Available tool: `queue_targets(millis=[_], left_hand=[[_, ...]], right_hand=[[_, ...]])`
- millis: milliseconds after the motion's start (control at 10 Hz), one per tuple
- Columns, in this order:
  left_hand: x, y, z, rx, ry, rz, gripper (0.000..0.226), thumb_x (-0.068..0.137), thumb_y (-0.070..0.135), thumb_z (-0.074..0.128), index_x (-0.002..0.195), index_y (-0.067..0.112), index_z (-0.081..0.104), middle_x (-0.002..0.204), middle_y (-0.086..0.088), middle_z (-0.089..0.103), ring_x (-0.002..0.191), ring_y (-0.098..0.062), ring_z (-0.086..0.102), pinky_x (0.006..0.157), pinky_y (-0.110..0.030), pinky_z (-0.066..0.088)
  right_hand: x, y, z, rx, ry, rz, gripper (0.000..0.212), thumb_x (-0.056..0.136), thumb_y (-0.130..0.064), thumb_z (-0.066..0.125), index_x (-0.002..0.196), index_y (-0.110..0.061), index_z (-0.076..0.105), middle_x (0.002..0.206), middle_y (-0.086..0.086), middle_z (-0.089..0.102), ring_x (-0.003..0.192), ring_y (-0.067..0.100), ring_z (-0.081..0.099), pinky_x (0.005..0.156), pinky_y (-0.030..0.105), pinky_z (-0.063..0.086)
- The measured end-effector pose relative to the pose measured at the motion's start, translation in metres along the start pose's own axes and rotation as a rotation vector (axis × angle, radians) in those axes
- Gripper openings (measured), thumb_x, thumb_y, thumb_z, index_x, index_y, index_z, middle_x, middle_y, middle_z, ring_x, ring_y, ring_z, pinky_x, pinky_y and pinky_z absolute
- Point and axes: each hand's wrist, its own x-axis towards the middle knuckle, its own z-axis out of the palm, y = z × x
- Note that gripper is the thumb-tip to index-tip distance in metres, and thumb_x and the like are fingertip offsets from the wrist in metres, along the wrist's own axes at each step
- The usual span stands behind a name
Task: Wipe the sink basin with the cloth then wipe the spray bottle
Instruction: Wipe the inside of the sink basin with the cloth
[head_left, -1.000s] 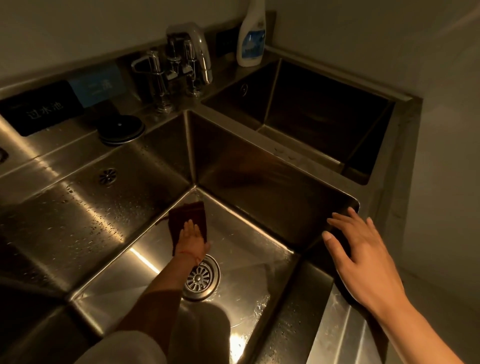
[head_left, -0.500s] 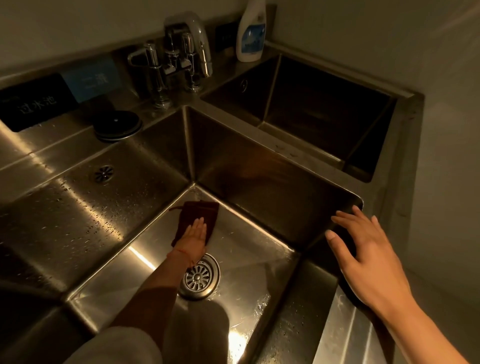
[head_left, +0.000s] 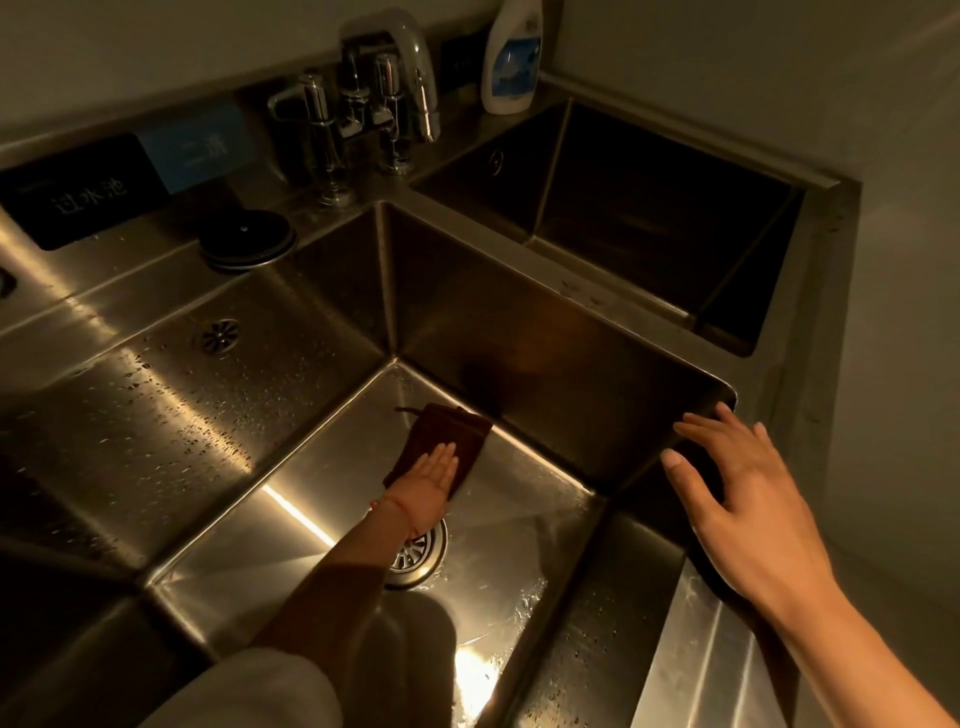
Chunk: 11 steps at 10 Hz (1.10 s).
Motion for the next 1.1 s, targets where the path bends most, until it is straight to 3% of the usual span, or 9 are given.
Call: queue_targets(millis=[800,1100], left_hand=[[0.003,0.073,0.006,0.060,0.036,0.237,0.064,0.103,0.026,0.029,0.152,0.000,-0.002,0.159,-0.017,-0.014,0.149,-0.026,-0.012,0.122,-0.036,-0.003],[0.005,0.076,0.012,0.052,0.056,0.215,0.064,0.103,0.030,0.028,0.152,0.001,-0.001,0.160,-0.017,-0.012,0.149,-0.026,-0.011,0.122,-0.036,-0.002]], right_hand=[[0.000,0.001,0.001,0.005,0.010,-0.011,0.059,0.084,-0.052,0.029,0.127,-0.018,0.050,0.137,0.003,0.050,0.130,0.000,0.018,0.113,0.028,0.007],[-0.002,0.002,0.000,0.013,0.018,-0.008,0.058,0.084,-0.052,0.030,0.127,-0.019,0.051,0.136,0.003,0.050,0.132,0.002,0.019,0.113,0.030,0.009]])
